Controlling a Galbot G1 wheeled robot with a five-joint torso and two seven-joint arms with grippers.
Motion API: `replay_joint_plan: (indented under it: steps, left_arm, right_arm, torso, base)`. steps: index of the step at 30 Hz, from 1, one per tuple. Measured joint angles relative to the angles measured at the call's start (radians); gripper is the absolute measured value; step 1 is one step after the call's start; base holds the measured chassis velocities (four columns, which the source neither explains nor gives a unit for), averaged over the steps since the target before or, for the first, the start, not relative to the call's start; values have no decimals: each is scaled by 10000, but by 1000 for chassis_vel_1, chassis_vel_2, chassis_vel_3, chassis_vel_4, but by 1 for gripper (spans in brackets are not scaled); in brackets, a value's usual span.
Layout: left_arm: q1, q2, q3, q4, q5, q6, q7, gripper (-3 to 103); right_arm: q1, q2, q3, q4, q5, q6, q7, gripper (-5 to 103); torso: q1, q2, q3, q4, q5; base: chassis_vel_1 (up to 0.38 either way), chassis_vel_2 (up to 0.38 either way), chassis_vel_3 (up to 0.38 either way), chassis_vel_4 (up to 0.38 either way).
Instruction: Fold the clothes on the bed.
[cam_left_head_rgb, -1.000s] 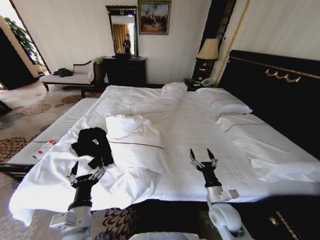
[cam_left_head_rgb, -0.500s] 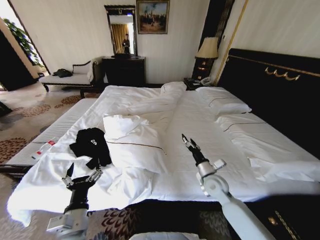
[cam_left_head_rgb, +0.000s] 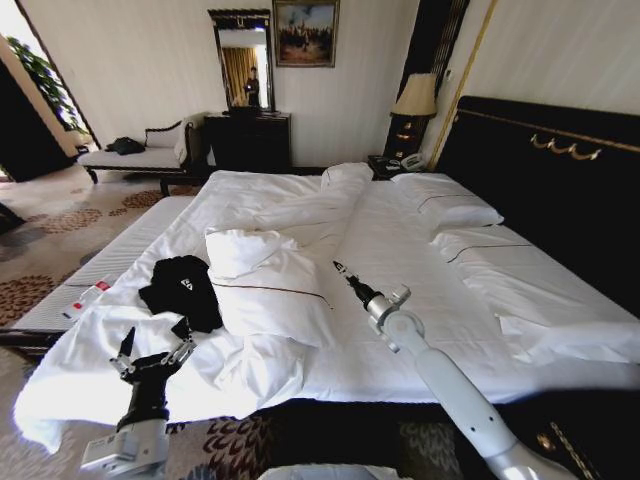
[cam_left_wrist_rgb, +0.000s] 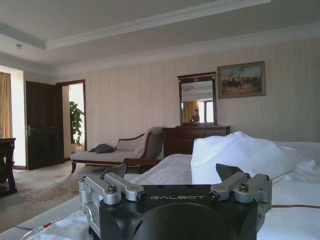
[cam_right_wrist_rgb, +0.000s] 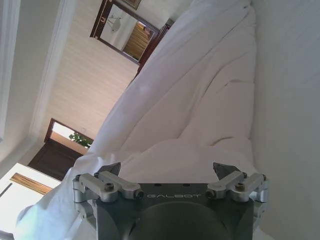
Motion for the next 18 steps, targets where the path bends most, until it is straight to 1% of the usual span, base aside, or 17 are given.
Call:
replay_joint_plan:
  steps: [2, 3, 4, 5, 8, 10, 12, 18]
  left_arm:
    - [19, -36, -90, -19, 3, 0, -17, 100]
    - [19, -36, -90, -19, 3, 0, -17, 100]
    - [29, -37, -163, -41, 3, 0, -22, 100]
    - [35, -37, -207, -54, 0, 0, -28, 100]
    - [69, -30, -434, -102, -42, 5, -50, 100]
    - [76, -30, -463, -108, -47, 7, -53, 100]
    - [96, -37, -555, -121, -57, 10, -65, 100]
    - [66, -72, -616, -67, -58, 18, -86, 100]
  right_arm:
    - [564, 430, -258, -489, 27, -75, -46, 100]
    - [564, 430, -258, -489, 27, -75, -46, 100]
    - [878, 657, -398, -763, 26, -83, -108, 100]
    - [992, 730, -451, -869, 26, -91, -127, 100]
    - [1692, 1235, -782, -1644, 26, -122, -203, 100]
    - [1795, 1311, -825, -1774, 27, -127, -208, 100]
    - [2177, 1615, -981, -2261, 60, -190, -231, 100]
    - [2510, 1885, -1166, -2647, 112, -289, -282, 100]
  torso:
    - [0, -1, 0, 1, -1]
    - [0, -1, 0, 1, -1]
    - [0, 0, 0, 4, -1]
    - [0, 0, 0, 4, -2]
    - [0, 1, 0, 1, -2]
    - [0, 1, -1, 0, -2]
    - [0, 1, 0, -1, -1]
    - [-1, 1, -1, 0, -2]
  base:
    - [0, 0, 0, 0]
    - [0, 0, 0, 0]
    - [0, 0, 0, 0]
    - [0, 0, 0, 0]
    - [0, 0, 0, 0]
    - [0, 0, 0, 0]
    - [0, 0, 0, 0]
    - [0, 0, 0, 0]
